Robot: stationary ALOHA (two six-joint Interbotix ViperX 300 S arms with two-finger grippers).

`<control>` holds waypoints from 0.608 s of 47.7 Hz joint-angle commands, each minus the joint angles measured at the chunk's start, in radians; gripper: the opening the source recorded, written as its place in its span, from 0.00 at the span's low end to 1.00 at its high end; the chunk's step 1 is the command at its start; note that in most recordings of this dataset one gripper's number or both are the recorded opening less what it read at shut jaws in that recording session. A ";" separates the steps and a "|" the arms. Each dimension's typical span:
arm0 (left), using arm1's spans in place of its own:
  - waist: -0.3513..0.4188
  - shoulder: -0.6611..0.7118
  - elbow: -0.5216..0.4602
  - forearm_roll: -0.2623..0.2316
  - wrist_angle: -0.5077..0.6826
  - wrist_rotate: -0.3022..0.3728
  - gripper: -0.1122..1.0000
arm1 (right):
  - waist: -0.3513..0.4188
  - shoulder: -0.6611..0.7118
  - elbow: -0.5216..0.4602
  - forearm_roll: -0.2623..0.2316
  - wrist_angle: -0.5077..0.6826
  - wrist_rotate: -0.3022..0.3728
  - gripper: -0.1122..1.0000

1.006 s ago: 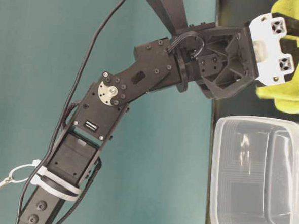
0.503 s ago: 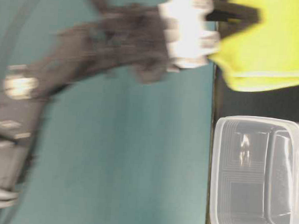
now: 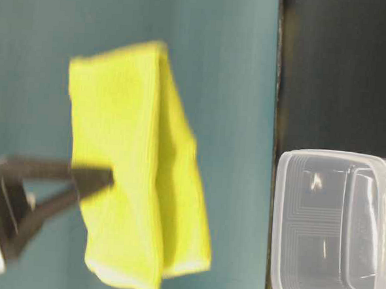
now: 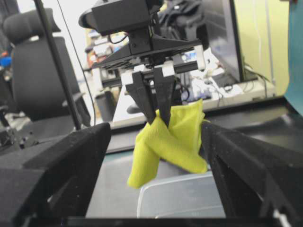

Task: Place the yellow towel into the container with the left arm.
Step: 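Lift the towel and drag it left over the container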

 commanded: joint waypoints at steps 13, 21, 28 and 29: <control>0.005 -0.164 0.247 0.002 -0.186 0.003 0.16 | -0.002 0.017 -0.006 0.002 -0.052 0.000 0.77; 0.015 -0.166 0.302 0.003 -0.230 0.000 0.16 | -0.002 0.018 -0.006 0.002 -0.080 0.000 0.77; 0.017 -0.152 0.342 0.003 -0.267 0.000 0.16 | -0.002 0.020 -0.006 0.002 -0.078 0.000 0.77; 0.017 -0.149 0.348 0.003 -0.275 0.002 0.16 | -0.002 0.020 -0.005 0.002 -0.080 0.000 0.77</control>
